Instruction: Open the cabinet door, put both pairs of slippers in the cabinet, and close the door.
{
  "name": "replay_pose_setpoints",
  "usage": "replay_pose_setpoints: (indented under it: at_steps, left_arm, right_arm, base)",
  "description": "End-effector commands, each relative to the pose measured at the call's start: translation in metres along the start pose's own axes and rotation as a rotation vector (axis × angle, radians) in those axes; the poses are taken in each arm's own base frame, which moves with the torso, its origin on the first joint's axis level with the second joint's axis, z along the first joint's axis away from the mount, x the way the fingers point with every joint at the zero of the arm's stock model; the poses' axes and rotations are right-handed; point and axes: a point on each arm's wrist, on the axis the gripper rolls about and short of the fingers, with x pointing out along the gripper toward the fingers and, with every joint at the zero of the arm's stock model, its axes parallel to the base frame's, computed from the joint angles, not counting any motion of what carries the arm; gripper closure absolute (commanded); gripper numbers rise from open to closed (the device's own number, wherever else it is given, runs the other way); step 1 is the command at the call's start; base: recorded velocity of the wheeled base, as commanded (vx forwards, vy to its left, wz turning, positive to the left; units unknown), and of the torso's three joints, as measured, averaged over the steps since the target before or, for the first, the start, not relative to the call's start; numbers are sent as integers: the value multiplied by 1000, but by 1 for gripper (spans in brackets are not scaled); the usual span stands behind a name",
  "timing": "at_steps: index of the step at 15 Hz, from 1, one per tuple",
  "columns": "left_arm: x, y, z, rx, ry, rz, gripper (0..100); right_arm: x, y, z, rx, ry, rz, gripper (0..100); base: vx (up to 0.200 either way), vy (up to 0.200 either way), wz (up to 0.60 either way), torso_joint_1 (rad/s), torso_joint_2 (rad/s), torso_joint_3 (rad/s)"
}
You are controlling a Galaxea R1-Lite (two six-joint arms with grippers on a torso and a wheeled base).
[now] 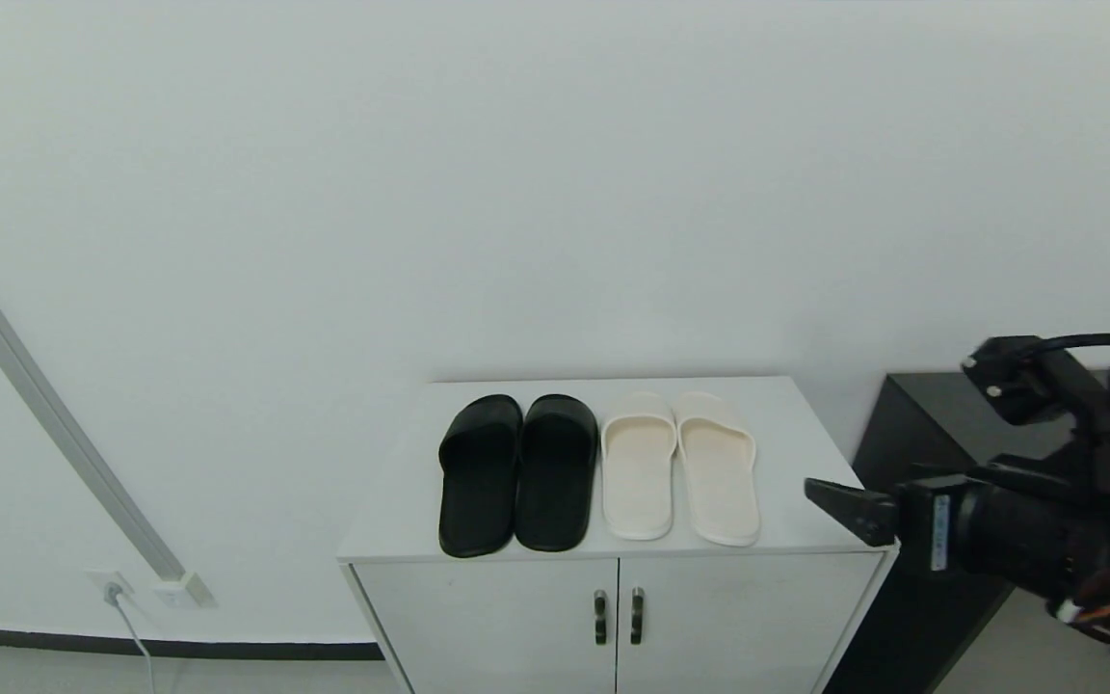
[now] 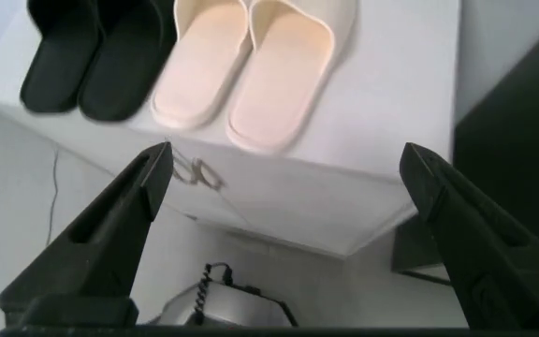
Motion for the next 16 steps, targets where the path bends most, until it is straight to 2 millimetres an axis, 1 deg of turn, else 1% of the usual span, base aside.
replay_pose_setpoints:
  at_steps: [1, 3, 4, 6, 8, 9, 10, 11, 13, 15, 16]
  left_arm:
    - [0, 0, 0, 0, 0, 0, 100]
    - [0, 0, 0, -2, 2, 0, 100]
    - [0, 0, 0, -2, 0, 0, 100]
    - [0, 0, 0, 0, 0, 0, 100]
    - [0, 0, 0, 0, 2, 0, 100]
    - [0, 0, 0, 0, 0, 0, 100]
    - [0, 0, 0, 0, 2, 0, 100]
    - [0, 0, 0, 0, 2, 0, 100]
    - [0, 0, 0, 0, 2, 0, 100]
    - [0, 0, 0, 0, 0, 0, 100]
    - [0, 0, 0, 0, 0, 0, 100]
  right_arm:
    - [57, 35, -9, 7, 28, -37, 0]
    - [88, 48, -11, 12, 1, -80, 0]
    - [94, 51, -12, 11, -2, -87, 0]
    - [122, 66, -17, 20, -36, -158, 0]
    - [143, 72, -22, 30, -60, -193, 0]
    - [152, 73, -24, 36, -76, -206, 0]
    - [169, 72, -29, 43, -88, -223, 0]
    - [180, 71, -32, 43, -84, -235, 0]
    - [196, 70, -38, 45, -75, -253, 0]
    - [205, 72, -40, 42, -75, -255, 0]
    - [216, 71, -40, 48, -82, -263, 0]
  base:
    - [0, 0, 0, 0, 0, 0]
    - [0, 0, 0, 0, 0, 0]
    - [0, 0, 0, 0, 0, 0]
    - [0, 0, 0, 0, 0, 0]
    - [0, 0, 0, 0, 0, 0]
    - [0, 0, 0, 0, 0, 0]
    - [0, 0, 0, 0, 0, 0]
    - [0, 0, 0, 0, 0, 0]
    - [0, 0, 0, 0, 0, 0]
    - [0, 0, 0, 0, 0, 0]
    - [0, 0, 0, 0, 0, 0]
